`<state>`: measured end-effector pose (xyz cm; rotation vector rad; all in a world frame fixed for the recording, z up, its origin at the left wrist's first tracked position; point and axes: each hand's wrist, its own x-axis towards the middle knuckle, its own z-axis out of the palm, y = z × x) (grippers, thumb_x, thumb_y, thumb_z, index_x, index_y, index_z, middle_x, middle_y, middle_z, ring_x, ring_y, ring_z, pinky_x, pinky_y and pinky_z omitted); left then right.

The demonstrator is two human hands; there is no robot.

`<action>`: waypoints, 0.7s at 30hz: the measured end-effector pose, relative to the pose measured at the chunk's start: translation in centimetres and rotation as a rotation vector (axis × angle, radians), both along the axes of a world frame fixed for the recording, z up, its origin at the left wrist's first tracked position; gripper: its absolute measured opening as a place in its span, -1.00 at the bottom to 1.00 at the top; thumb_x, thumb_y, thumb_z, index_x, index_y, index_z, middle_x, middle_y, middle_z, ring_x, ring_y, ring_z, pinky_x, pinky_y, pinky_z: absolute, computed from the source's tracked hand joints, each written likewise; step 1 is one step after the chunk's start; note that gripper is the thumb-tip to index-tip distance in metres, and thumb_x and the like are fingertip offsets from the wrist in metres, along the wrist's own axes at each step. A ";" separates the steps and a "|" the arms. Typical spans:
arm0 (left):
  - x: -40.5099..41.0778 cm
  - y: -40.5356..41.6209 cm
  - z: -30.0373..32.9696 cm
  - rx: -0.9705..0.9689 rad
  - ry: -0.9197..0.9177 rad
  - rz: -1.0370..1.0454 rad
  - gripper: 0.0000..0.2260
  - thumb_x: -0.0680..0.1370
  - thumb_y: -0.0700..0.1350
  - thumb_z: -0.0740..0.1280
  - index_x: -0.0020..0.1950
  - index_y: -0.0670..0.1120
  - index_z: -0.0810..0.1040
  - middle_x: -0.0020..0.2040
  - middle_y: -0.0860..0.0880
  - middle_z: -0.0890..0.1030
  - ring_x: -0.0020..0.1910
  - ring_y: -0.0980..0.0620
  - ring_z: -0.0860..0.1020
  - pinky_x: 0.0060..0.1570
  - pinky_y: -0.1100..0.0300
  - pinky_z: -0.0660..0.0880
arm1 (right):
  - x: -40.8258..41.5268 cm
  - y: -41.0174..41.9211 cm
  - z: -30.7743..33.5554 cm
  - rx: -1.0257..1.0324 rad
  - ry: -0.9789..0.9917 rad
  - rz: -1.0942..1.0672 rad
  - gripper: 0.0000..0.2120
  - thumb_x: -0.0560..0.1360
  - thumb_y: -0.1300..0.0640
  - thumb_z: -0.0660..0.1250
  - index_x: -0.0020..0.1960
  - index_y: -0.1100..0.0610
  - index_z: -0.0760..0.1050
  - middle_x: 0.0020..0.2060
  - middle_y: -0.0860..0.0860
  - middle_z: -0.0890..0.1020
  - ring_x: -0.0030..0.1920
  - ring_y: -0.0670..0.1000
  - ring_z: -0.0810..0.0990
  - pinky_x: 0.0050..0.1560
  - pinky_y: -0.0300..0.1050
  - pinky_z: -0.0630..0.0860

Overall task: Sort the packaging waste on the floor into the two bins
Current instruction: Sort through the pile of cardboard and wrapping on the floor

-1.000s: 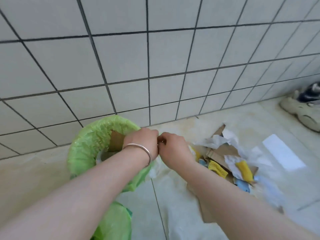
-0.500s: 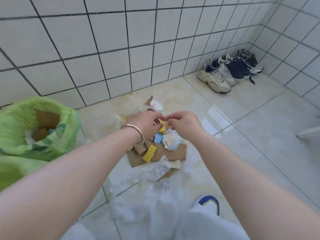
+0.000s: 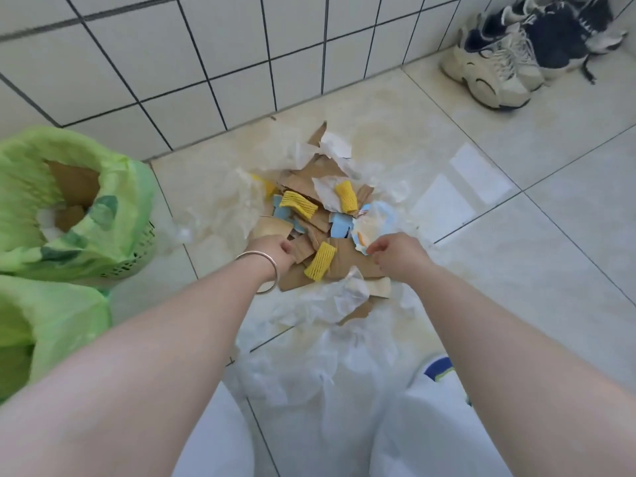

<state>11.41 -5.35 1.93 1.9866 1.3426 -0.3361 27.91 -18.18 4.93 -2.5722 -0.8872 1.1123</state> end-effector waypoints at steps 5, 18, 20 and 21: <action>1.6 -1.1 -5.7 -0.088 -0.015 -0.012 -0.75 0.52 -0.14 0.21 0.14 0.01 0.57 0.18 -0.04 0.59 0.13 -0.07 0.54 0.15 0.13 0.48 | 0.6 -0.4 -7.0 -0.167 -0.093 0.167 -0.70 0.51 0.29 0.16 0.18 0.21 0.53 0.16 0.15 0.53 0.15 0.15 0.52 0.04 -0.04 0.50; 1.1 -6.2 -12.2 0.272 0.113 -0.737 -0.35 0.53 -0.27 0.16 0.48 0.23 0.02 0.21 -0.05 0.46 0.09 -0.09 0.50 -0.18 0.09 0.37 | 0.2 -4.1 -14.7 -0.114 -0.433 0.264 -0.75 0.48 0.28 0.20 0.16 0.18 0.37 0.11 0.10 0.42 -0.01 0.13 0.45 -0.22 -0.06 0.32; 0.7 -5.3 -11.9 0.261 0.145 -0.650 -0.47 0.54 -0.27 0.12 0.44 0.17 0.20 0.21 -0.06 0.46 0.06 -0.13 0.53 -0.23 0.12 0.31 | 0.7 -4.3 -14.8 -0.098 -0.400 0.223 -0.81 0.51 0.30 0.16 0.10 0.20 0.43 0.07 0.09 0.46 -0.07 0.13 0.48 -0.26 -0.06 0.33; 0.5 -4.6 -11.7 0.255 0.163 -0.593 -0.54 0.55 -0.24 0.12 0.39 0.14 0.29 0.22 -0.07 0.44 0.03 -0.16 0.53 -0.23 0.13 0.30 | 0.8 -4.5 -14.8 -0.080 -0.405 0.198 -0.81 0.52 0.30 0.15 0.08 0.20 0.47 0.06 0.09 0.49 -0.07 0.13 0.51 -0.27 -0.08 0.32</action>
